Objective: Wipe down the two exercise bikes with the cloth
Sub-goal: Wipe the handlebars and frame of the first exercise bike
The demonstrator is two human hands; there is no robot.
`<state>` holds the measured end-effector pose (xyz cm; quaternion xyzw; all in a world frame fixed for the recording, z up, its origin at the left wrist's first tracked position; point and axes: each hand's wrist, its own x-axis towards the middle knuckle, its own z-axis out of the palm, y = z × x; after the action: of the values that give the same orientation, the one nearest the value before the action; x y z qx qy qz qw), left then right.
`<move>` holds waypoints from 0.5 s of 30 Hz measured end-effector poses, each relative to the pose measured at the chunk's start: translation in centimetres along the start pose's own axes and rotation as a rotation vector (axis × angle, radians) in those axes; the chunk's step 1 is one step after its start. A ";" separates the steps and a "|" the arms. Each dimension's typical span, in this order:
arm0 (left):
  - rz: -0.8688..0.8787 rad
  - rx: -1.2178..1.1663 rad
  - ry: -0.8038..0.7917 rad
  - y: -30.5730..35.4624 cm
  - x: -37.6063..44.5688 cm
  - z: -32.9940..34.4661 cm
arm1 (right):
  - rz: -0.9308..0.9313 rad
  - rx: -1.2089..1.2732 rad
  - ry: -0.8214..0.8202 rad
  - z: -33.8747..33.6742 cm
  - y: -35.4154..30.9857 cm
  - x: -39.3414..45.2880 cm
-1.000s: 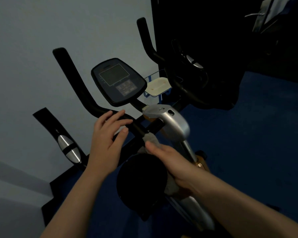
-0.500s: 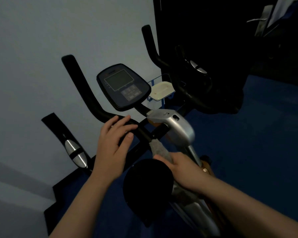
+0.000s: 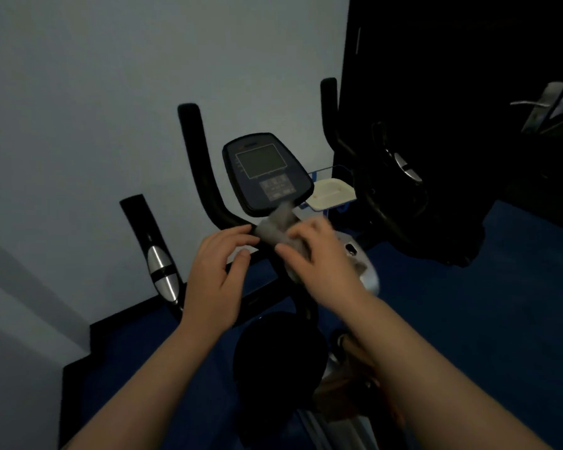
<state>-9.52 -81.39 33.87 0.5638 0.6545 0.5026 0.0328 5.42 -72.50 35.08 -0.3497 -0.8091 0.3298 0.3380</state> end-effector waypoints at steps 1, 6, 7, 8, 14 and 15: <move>-0.017 -0.009 0.027 0.0 -0.1 -0.1 | -0.010 0.016 0.020 0.8 0.6 -0.8; -0.039 -0.086 0.196 -0.2 -0.6 -0.1 | -0.091 0.101 0.088 -0.2 2.3 -3.8; -0.033 -0.090 0.219 -0.2 -0.7 -0.1 | -0.119 0.058 0.056 -0.6 2.0 -2.9; -0.027 -0.092 0.237 -0.1 -0.7 -0.1 | -0.144 0.018 0.032 -0.7 1.5 -1.9; 0.039 -0.004 0.241 -0.8 -1.4 -1.8 | -0.196 -0.085 -0.196 0.6 -0.7 -0.6; 0.065 0.084 0.225 -1.4 -1.6 -2.3 | -0.186 -0.043 -0.265 0.3 -0.6 -0.6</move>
<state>-11.35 -83.88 33.14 0.5254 0.6559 0.5359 -0.0808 5.34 -73.37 35.17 -0.2340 -0.8824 0.3228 0.2496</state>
